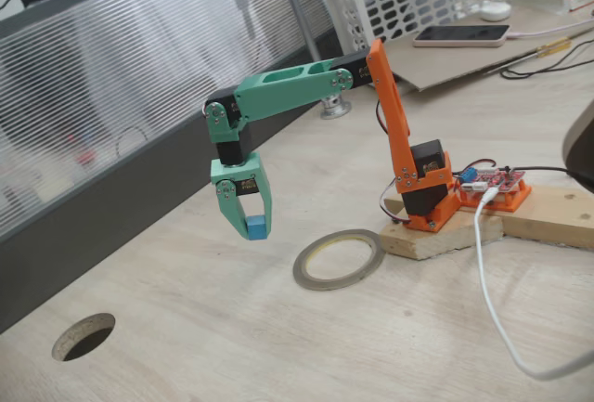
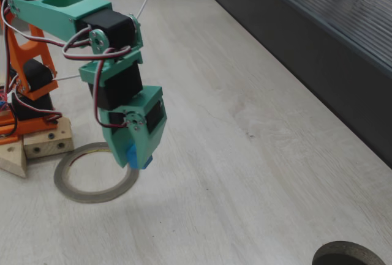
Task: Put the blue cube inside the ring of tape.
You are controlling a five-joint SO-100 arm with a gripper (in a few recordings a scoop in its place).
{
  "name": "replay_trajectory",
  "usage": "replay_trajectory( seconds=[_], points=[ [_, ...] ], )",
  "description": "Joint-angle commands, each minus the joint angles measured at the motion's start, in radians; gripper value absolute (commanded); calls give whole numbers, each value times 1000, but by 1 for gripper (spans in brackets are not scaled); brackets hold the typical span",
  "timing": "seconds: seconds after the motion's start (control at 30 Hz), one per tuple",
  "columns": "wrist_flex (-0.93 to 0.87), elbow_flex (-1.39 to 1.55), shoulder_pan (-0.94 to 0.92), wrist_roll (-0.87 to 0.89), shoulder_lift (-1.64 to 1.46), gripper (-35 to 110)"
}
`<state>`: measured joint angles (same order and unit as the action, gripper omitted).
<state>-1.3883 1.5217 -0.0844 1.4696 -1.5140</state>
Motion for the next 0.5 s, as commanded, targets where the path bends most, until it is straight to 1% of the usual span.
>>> replay_trajectory(
  seconds=[0.0,0.1,0.2,0.37,0.47],
  points=[
    [-11,12,-6,123,-54,2],
    [-15,20,-6,176,-55,2],
    [-15,114,-6,192,-80,2],
    [-8,307,-6,193,-270,2],
    [-8,394,-6,193,-334,2]
  ],
)
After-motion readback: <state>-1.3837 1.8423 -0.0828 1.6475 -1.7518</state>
